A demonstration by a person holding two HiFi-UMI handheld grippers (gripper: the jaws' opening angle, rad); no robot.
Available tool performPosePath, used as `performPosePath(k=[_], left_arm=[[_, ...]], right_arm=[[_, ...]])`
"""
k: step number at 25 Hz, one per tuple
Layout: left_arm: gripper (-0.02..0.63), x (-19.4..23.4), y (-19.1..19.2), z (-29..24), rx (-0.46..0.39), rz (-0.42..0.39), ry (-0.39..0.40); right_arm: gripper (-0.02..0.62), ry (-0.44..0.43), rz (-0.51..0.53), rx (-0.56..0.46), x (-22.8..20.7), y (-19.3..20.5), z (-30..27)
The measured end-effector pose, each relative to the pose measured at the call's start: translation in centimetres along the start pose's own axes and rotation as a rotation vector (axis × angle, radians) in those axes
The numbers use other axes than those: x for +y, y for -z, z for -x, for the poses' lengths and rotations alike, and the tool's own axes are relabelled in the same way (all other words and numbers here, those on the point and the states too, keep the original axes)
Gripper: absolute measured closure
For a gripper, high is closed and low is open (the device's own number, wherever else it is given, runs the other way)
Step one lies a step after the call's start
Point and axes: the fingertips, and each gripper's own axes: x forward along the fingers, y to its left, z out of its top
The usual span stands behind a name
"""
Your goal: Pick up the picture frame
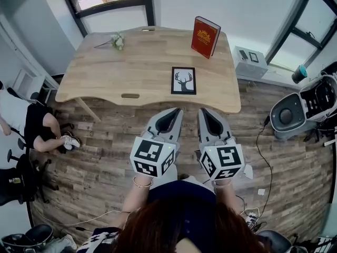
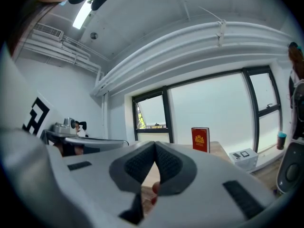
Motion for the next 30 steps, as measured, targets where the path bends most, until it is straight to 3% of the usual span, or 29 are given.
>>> performPosePath(k=[14, 30], left_arm=[[0.575, 4.3, 0.8, -3.3, 0.036, 0.032, 0.077], [0.574, 11.3, 2.7, -14.0, 0.122, 0.068, 0.039]], right_arm=[[0.571, 0.083, 0.046, 0.021, -0.7, 0.1, -4.6], [0.569, 0.071, 0.030, 0.089, -7.2, 1.7, -15.5]])
